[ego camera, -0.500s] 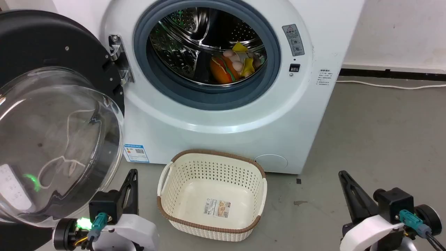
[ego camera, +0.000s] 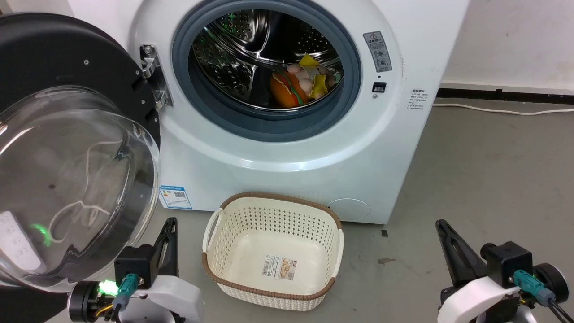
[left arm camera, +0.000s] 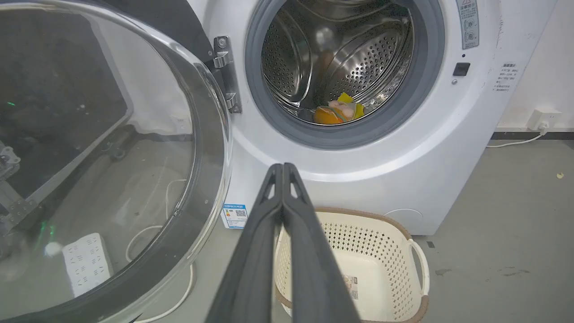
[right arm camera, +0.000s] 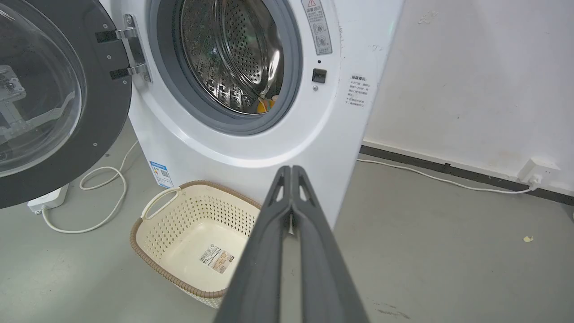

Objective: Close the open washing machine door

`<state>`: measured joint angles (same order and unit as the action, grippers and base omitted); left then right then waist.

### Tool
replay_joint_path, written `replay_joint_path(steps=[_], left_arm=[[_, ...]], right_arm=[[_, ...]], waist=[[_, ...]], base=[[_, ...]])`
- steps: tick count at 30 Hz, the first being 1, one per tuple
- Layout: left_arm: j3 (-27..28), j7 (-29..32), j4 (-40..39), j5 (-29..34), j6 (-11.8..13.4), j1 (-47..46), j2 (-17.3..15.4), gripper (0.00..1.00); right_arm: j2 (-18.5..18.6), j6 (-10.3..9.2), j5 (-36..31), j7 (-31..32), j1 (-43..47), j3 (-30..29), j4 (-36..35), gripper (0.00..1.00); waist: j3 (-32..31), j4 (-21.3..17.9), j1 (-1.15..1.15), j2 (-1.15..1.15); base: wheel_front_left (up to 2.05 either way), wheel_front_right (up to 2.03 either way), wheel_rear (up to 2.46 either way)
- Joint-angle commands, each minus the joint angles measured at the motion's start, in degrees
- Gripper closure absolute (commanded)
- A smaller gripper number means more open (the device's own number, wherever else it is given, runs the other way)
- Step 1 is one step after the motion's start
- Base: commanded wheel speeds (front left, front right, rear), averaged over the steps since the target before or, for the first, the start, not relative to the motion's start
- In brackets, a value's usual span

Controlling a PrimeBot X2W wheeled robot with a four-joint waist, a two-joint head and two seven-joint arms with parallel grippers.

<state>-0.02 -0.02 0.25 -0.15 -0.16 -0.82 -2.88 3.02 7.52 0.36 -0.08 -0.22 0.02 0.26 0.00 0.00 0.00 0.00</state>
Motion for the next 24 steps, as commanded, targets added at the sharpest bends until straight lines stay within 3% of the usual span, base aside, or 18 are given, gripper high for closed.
replay_joint_path(steps=[1,14,15,24], left_arm=[[0.02,0.02,-0.25,0.15,0.16,0.82,0.01,1.00],[0.02,0.02,-0.25,0.15,0.16,0.82,0.01,1.00],[0.01,-0.01,0.00,0.00,-0.01,0.00,0.00,0.00],[-0.42,-0.85,0.32,0.06,-0.02,-0.26,-0.03,0.00]], right_arm=[[-0.14,-0.03,-0.36,0.08,0.22,-0.02,-0.26,1.00],[-0.14,-0.03,-0.36,0.08,0.22,-0.02,-0.26,1.00],[0.00,0.00,0.01,0.00,0.00,0.00,0.00,0.00],[-0.01,0.00,0.76,-0.85,-0.08,-0.53,0.47,0.00]], waist=[[0.00,0.00,0.00,0.00],[0.00,0.00,0.00,0.00],[0.00,0.00,0.00,0.00],[0.04,0.14,0.00,0.00]], base=[[0.00,0.00,0.00],[0.00,0.00,0.00],[0.00,0.00,0.00],[0.00,0.00,0.00]])
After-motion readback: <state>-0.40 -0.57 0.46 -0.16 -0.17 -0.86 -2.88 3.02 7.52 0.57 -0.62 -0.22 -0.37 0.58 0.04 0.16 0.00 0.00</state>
